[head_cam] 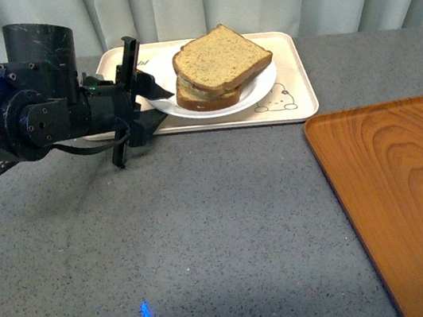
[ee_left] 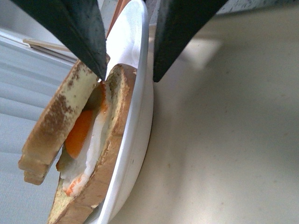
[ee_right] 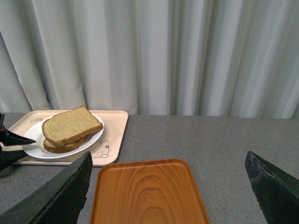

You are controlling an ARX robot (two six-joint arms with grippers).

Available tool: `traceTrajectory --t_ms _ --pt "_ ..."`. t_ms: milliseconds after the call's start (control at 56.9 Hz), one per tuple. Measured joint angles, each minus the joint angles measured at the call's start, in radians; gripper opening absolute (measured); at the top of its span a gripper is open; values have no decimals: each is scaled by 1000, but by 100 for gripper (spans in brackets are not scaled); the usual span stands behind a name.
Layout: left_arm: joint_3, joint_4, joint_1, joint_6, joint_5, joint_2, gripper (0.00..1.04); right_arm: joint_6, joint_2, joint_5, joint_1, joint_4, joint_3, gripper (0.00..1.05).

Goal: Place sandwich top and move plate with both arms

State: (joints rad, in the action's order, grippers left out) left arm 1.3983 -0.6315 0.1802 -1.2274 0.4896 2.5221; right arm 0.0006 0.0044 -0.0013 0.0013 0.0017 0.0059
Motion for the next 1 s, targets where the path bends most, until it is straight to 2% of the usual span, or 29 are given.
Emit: traceTrajectory --t_ms 158,316,421,457,615,667,702,738,755,843,878,1001 --pt "-96 -10 -9 14 -19 -67 56 0 0 0 0 0 0 96" --pt "-242 87 -14 162 -173 -235 81 0 0 0 0 0 0 96" --pt "-379 67 -19 257 -238 -381 99 0 0 0 0 0 0 96" --pt "-427 50 -19 291 -262 -428 100 0 0 0 0 0 0 96" --pt "-711 19 -23 542 -422 -665 98 0 0 0 0 0 0 96" --pt "-793 -143 -23 662 -506 -664 91 0 0 0 0 0 0 96" --pt "-864 -285 -26 745 -563 -656 82 0 0 0 0 0 0 96" --pt "-892 -335 -30 804 -577 -656 79 0 0 0 0 0 0 96" --pt "-930 -403 -34 841 -595 -658 74 0 0 0 0 0 0 96" --pt "-1013 -570 -50 988 -603 -697 60 0 0 0 0 0 0 96" --pt "-1056 -653 -59 1050 -602 -737 52 0 0 0 0 0 0 96" --pt "-1148 -753 -79 1151 -585 -853 30 0 0 0 0 0 0 96"
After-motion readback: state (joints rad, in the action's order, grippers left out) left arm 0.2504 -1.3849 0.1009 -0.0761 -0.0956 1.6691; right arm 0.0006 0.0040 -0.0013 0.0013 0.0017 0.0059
